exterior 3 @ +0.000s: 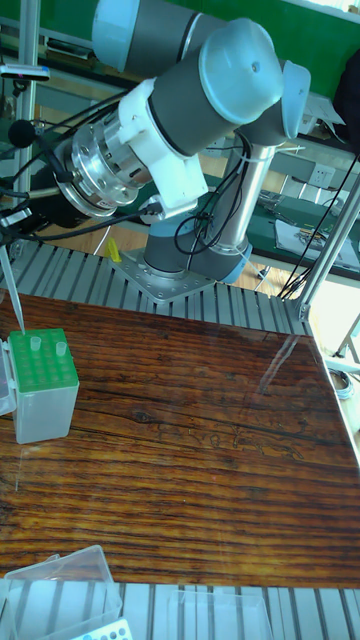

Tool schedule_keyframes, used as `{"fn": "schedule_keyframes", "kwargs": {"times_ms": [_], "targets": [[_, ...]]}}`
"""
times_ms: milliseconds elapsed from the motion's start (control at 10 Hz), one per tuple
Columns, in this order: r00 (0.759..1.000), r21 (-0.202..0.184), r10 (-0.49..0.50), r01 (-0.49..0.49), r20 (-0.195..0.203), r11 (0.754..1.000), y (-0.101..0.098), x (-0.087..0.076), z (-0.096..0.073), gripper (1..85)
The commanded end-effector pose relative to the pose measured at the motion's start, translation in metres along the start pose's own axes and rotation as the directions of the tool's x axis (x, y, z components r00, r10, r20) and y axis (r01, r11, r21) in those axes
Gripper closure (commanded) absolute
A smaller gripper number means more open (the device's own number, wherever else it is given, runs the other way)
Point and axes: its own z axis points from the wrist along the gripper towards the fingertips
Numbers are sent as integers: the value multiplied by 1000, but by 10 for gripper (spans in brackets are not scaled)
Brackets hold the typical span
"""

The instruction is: Insert a large pipette tip into the holder for large pipette tips

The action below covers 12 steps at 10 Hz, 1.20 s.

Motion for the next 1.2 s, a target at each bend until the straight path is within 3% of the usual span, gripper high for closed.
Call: {"fn": "schedule_keyframes", "kwargs": {"times_ms": [0,300,1100], "targets": [[1000,-10,0,0,16,1000,1,-8,-1,847],[1000,-8,7,-7,26,1000,0,-24,4,847],[1000,6,-26,26,-2,1000,-4,-16,11,847]]}}
